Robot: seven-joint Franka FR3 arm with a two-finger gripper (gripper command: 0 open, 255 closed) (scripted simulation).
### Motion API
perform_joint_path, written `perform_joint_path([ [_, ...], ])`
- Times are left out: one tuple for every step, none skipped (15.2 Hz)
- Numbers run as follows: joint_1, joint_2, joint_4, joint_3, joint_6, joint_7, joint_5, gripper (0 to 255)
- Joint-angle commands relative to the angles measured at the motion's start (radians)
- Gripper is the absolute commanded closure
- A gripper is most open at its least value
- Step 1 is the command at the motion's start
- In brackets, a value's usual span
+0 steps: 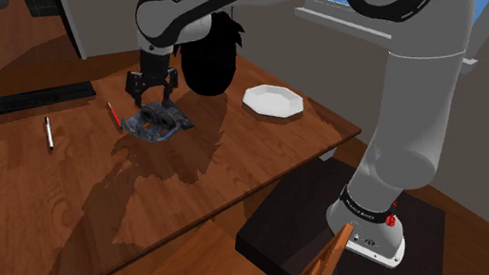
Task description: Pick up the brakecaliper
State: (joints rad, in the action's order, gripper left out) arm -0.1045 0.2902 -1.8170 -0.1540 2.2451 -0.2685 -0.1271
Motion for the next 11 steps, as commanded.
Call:
perform_joint_path([
  [0.000, 0.020, 0.002, 0.001, 0.018, 0.003, 0.001, 0],
  [0.000, 0.025, -0.004, 0.001, 0.029, 0.005, 0.001, 0],
  [-0.001, 0.031, -0.010, 0.001, 0.041, 0.006, 0.000, 0],
  [-0.001, 0.037, -0.015, 0.001, 0.052, 0.008, 0.000, 0],
  [-0.001, 0.043, -0.020, 0.001, 0.064, 0.009, 0.000, 0],
  [-0.001, 0.053, -0.028, 0.001, 0.082, 0.011, 0.000, 0],
  [-0.001, 0.053, -0.028, 0.001, 0.082, 0.011, 0.000, 0],
  [-0.001, 0.053, -0.028, 0.001, 0.082, 0.011, 0.000, 0],
  [-0.002, 0.055, -0.026, 0.001, 0.081, 0.010, 0.000, 255],
  [-0.002, 0.055, -0.026, 0.001, 0.081, 0.011, 0.000, 255],
  [-0.002, 0.055, -0.026, 0.001, 0.081, 0.011, 0.000, 255],
])
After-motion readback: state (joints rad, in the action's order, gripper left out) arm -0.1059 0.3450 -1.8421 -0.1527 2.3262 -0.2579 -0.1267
